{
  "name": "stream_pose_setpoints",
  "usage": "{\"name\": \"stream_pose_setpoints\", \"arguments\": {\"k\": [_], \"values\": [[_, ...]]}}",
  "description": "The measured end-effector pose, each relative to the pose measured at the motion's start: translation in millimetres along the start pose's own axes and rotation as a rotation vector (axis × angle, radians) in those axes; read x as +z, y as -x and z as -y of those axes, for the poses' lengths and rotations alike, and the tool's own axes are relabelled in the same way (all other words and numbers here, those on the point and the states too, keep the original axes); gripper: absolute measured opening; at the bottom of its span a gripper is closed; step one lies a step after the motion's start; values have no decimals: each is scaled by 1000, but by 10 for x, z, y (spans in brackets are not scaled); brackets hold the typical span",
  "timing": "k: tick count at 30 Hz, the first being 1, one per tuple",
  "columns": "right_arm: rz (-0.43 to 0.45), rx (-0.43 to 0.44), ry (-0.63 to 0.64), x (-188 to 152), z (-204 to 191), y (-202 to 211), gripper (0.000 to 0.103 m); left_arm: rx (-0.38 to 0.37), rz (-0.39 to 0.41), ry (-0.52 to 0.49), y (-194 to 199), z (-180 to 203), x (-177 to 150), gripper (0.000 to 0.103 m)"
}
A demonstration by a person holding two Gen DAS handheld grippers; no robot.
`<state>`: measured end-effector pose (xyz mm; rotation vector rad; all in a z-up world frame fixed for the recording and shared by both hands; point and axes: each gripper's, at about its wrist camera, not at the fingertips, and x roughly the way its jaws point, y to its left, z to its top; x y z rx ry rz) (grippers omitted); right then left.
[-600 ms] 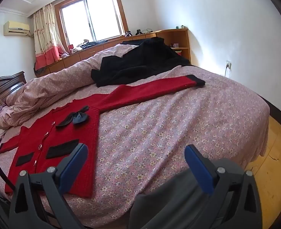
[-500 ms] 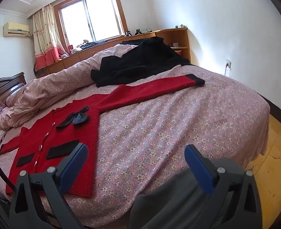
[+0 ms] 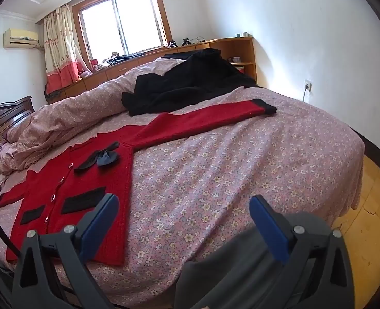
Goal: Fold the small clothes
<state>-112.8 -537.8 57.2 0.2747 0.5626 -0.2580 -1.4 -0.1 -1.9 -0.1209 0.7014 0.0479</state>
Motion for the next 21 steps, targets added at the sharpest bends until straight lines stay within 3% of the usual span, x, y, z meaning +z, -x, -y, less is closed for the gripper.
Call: {"name": "stream_pose_setpoints", "arguments": {"k": [21], "values": [[20, -21, 13, 15, -16, 56, 103, 0, -7, 0, -14, 5, -12, 99]]}}
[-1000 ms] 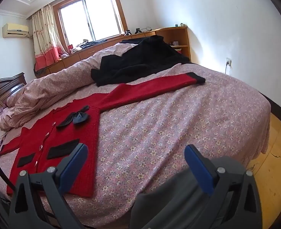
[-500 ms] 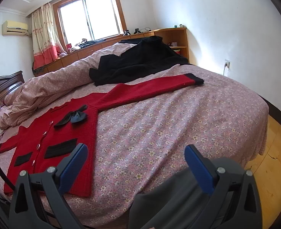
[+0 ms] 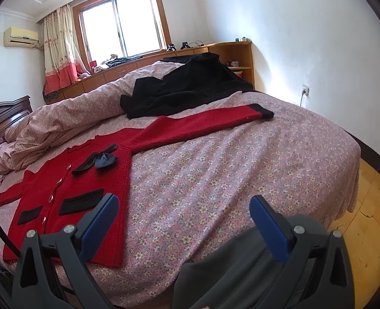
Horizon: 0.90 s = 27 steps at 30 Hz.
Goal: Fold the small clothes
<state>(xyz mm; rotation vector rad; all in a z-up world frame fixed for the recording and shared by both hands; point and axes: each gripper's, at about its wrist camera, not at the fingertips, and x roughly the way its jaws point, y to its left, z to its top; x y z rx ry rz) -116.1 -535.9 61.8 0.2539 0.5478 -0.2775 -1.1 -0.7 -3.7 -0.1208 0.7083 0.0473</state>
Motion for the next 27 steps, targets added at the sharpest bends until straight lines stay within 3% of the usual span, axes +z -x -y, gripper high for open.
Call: {"name": "stream_pose_setpoints", "arguments": {"k": [27], "values": [[4, 8, -13, -5, 17, 14, 103, 7, -5, 1, -14, -10, -2, 99]]}}
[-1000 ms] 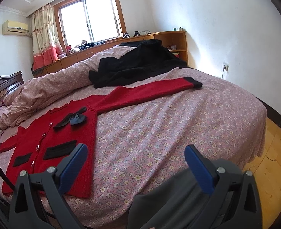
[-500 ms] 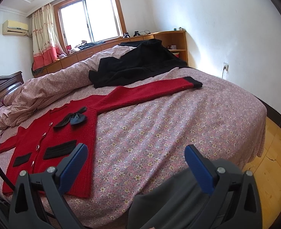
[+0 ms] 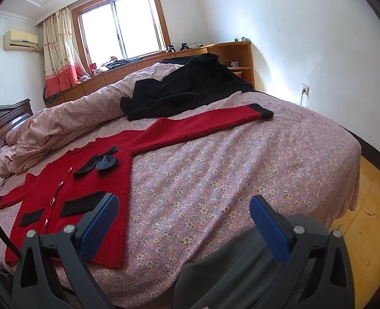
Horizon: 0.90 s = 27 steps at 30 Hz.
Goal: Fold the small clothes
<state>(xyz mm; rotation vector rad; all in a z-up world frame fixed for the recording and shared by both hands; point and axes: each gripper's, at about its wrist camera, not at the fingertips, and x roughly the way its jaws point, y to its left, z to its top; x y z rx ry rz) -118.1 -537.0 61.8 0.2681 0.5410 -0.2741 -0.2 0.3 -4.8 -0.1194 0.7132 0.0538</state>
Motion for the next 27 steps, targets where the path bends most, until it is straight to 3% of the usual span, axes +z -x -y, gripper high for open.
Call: {"name": "stream_pose_setpoints", "arguments": {"k": [27], "values": [[-7, 10, -2, -4, -5, -2, 103, 0, -8, 12, -8, -19, -3, 99]]}}
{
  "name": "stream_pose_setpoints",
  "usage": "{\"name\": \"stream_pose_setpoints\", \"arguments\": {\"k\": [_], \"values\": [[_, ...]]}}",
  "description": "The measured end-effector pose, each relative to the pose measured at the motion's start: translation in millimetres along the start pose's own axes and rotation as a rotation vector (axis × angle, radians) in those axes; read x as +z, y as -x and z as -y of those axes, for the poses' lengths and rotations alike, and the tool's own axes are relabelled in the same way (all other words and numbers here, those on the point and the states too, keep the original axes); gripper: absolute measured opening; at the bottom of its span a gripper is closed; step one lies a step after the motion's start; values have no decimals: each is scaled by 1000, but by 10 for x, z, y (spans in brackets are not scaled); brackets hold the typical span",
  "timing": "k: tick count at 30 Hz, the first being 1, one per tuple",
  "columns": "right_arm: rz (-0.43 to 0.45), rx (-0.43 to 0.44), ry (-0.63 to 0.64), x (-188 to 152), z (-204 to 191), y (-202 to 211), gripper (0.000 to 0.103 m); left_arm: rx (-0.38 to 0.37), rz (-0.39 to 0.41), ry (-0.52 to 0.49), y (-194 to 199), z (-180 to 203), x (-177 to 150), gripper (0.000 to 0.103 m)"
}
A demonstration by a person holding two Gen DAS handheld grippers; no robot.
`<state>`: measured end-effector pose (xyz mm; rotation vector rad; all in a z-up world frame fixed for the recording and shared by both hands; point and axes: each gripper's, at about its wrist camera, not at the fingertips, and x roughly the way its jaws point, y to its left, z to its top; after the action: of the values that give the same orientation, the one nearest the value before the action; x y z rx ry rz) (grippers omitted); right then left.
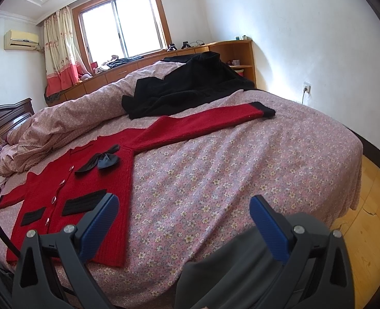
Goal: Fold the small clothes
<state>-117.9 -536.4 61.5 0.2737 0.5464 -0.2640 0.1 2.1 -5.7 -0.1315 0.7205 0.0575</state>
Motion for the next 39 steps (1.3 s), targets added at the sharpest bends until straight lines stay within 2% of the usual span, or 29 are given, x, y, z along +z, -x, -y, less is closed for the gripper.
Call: {"name": "stream_pose_setpoints", "arguments": {"k": [2, 6, 8, 13, 17, 20, 22, 25, 28, 30, 32, 35, 38, 39], "values": [[-8, 2, -7, 9, 9, -19, 103, -1, -3, 15, -7, -15, 18, 99], [-37, 42, -50, 54, 79, -72, 103, -45, 0, 121, -24, -234, 185, 99], [-46, 74, -97, 85, 141, -115, 103, -19, 13, 162, -93, -374, 346, 99], [-57, 99, -221, 198, 315, -343, 103, -11, -43, 230, -507, -771, 815, 99], [-99, 123, -259, 187, 271, -524, 103, 26, -64, 373, -890, -1284, 1099, 99], [-107, 147, -186, 195, -12, -611, 103, 6, -81, 526, -1222, -1767, 1187, 98], [-108, 185, -135, 210, -250, -660, 103, 9, -95, 590, -1385, -1985, 1197, 96], [-112, 255, -26, 249, -818, -794, 103, 35, -107, 662, -1605, -2312, 1222, 96], [-130, 315, 62, 223, -1403, -951, 103, 50, -98, 775, -1821, -2716, 1194, 96], [-148, 356, 109, 145, -1761, -1049, 103, 20, -76, 837, -1909, -2917, 1175, 95], [-151, 409, 132, 129, -2084, -1119, 103, 13, -22, 849, -1921, -3008, 1206, 96], [-145, 484, 149, 174, -2559, -1212, 103, 14, 17, 844, -1991, -3075, 1223, 96], [-164, 580, 158, 197, -3092, -1315, 103, 45, 20, 786, -2037, -2995, 1255, 95], [-169, 608, 160, 188, -3258, -1332, 103, 52, 20, 779, -2058, -2977, 1283, 92]]}}
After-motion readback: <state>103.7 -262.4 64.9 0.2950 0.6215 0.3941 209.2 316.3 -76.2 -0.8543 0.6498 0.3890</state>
